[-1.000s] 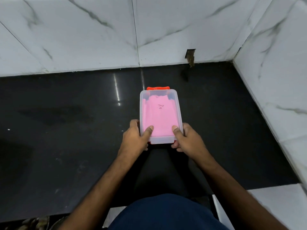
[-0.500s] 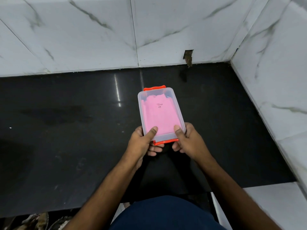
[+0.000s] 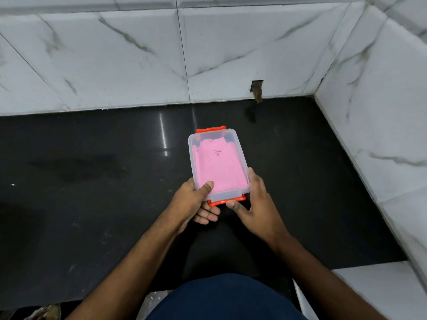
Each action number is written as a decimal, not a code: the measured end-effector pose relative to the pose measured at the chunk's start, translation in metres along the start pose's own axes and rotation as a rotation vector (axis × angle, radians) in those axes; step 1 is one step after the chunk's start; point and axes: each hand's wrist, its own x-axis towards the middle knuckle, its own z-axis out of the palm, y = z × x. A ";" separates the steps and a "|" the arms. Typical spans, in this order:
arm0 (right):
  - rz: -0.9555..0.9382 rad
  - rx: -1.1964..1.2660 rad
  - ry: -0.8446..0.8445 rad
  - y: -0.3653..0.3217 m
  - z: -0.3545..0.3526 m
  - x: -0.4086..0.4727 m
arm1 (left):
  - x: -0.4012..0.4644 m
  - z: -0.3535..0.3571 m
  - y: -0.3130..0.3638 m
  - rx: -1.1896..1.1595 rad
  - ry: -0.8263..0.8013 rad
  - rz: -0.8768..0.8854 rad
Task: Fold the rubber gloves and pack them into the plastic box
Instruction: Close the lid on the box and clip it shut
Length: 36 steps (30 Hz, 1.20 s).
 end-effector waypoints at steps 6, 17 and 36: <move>0.035 0.212 0.116 -0.002 0.009 -0.004 | 0.003 0.008 0.007 0.050 0.023 -0.013; 0.084 0.239 0.170 0.002 0.007 0.011 | 0.016 0.016 0.023 0.085 0.044 -0.031; 0.396 -0.142 0.192 0.016 -0.066 0.116 | 0.076 0.028 0.080 1.297 0.130 0.633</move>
